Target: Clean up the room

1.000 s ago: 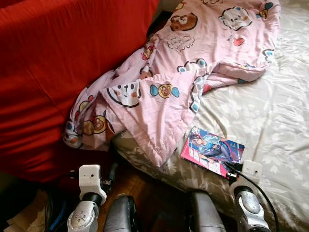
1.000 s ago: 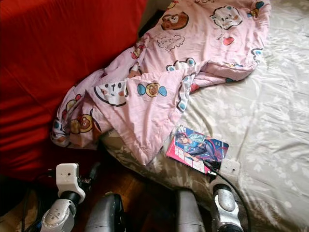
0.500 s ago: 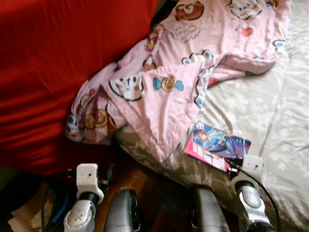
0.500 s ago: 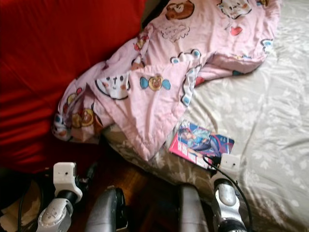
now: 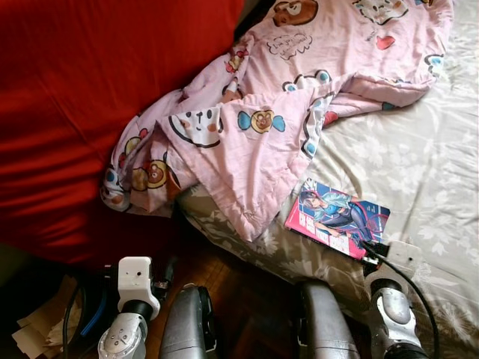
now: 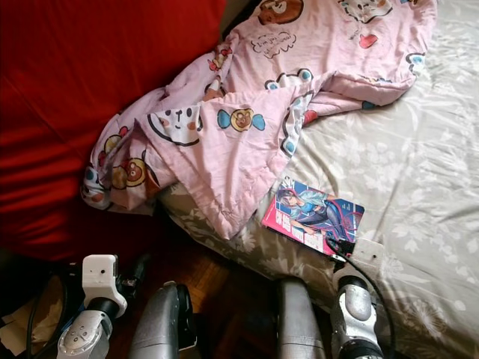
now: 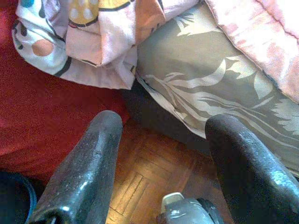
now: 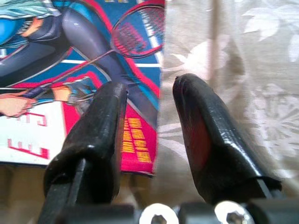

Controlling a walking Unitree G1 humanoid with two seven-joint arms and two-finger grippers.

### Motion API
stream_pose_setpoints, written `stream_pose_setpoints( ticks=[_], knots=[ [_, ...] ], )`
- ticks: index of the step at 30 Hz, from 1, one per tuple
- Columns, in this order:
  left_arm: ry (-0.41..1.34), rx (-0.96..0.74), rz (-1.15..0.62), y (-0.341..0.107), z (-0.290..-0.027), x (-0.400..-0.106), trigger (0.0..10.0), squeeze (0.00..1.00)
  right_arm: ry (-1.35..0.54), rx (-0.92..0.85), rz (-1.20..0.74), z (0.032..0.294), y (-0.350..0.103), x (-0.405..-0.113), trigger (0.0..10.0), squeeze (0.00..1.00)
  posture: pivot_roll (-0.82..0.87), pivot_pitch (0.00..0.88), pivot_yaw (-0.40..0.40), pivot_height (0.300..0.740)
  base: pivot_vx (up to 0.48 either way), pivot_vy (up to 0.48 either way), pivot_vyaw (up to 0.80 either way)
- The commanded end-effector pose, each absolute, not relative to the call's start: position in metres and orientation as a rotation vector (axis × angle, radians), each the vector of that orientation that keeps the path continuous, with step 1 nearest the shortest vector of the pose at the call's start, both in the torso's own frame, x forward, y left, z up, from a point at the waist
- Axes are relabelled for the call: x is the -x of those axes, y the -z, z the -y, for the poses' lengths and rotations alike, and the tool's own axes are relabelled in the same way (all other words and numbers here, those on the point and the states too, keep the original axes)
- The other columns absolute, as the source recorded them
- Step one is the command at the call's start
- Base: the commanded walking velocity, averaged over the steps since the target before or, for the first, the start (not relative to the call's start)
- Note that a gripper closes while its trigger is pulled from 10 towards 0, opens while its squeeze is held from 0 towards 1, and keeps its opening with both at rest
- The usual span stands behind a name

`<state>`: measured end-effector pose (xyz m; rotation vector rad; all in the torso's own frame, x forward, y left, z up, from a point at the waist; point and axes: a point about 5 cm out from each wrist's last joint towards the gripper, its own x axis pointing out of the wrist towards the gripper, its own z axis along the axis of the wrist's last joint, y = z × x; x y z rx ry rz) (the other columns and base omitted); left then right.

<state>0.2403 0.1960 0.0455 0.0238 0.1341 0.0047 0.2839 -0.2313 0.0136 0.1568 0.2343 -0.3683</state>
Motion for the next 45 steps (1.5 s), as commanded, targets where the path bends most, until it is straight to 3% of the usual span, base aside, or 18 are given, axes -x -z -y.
stream_pose_setpoints(
  ticks=[1,7,23,45],
  knots=[
    [-0.015,-0.045,-0.186,-0.038,-0.205,-0.231,10.0,0.0,0.383,-0.245,-0.309,0.228,0.002,-0.273,10.0,0.0,0.02,0.318,0.119,0.605,0.0,0.0,0.0],
    [-0.024,-0.07,-0.194,-0.038,-0.212,-0.226,10.0,0.0,0.371,-0.375,-0.359,0.219,0.013,-0.268,10.0,0.0,0.04,0.318,0.138,0.605,0.0,0.0,0.0],
    [-0.005,-0.114,-0.198,-0.04,-0.215,-0.226,10.0,0.0,0.449,-0.402,-0.225,0.236,0.001,-0.268,10.0,0.0,0.03,0.311,0.153,0.605,0.0,0.0,0.0],
    [0.018,-0.138,-0.199,-0.039,-0.212,-0.224,10.0,0.0,0.461,-0.472,-0.311,0.235,0.018,-0.253,10.0,0.0,0.04,0.312,0.154,0.605,0.0,0.0,0.0]
  ],
)
